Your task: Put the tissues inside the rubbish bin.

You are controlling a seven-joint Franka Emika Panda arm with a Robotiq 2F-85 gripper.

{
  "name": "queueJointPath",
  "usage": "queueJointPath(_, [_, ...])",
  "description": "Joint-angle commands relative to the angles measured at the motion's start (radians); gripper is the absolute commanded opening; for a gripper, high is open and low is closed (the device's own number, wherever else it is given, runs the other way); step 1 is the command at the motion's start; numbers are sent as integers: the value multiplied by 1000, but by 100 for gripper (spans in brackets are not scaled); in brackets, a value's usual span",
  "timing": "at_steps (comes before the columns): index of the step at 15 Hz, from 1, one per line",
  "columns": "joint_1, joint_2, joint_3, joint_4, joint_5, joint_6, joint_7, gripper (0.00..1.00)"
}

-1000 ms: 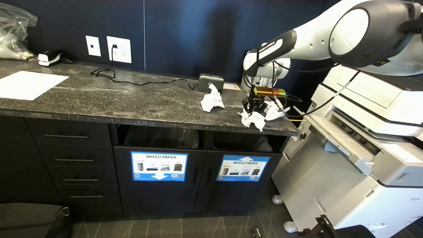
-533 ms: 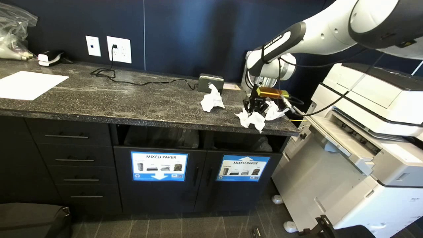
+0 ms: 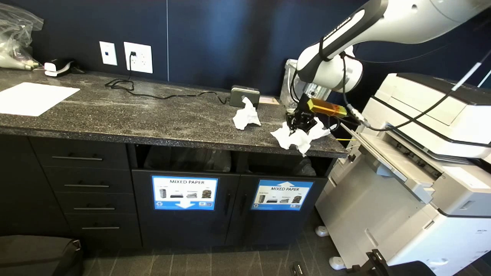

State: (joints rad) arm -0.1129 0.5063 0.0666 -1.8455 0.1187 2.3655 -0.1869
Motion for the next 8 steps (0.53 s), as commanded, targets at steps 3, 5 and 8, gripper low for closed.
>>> queueJointPath(3, [-18,-252,24,-355,100,143,-93,12])
queueJointPath(5, [-23,-307,35,-467,168,216,-146,12])
queueJointPath(8, [-21,-351,54,-597,260,319,-267,12])
